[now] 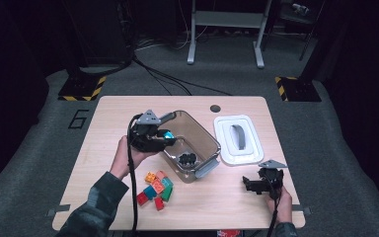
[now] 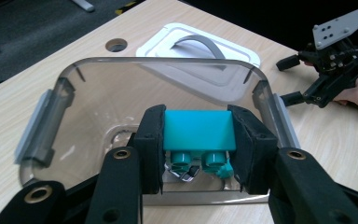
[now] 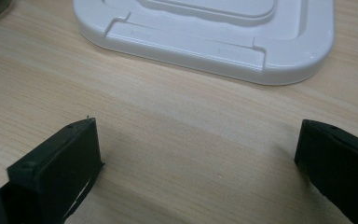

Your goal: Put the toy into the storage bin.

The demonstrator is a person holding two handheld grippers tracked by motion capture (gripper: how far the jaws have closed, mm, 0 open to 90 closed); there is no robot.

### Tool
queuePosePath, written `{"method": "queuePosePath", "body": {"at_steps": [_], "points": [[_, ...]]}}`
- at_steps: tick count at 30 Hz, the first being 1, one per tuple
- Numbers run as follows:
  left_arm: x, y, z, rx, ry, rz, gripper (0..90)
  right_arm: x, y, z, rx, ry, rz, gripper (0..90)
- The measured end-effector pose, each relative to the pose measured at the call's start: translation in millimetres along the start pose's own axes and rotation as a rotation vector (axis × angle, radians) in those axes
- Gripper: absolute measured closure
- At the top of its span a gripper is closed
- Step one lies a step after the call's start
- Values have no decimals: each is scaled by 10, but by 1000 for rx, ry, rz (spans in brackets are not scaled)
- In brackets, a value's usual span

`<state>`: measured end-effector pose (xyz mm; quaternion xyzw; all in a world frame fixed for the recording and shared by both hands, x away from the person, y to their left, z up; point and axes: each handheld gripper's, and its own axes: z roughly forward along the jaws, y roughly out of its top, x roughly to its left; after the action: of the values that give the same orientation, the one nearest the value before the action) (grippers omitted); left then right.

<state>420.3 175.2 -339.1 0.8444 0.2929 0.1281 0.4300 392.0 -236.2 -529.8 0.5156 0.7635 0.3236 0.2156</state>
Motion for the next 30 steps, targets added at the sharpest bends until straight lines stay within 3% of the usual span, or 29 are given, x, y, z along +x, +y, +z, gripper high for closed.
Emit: {"method": "queuePosePath", "body": {"at_steps": [10,17,30], "points": [[-94,-92,257,39,-86,-38,592,0,-1,-1,0,0,0,0],[-177,-155,336,54,-121,-40,591,1,-1,-1,0,0,1,0],[-278,-268,448,91,-145,-29,591,1,-1,-2,0,0,1,0]]}}
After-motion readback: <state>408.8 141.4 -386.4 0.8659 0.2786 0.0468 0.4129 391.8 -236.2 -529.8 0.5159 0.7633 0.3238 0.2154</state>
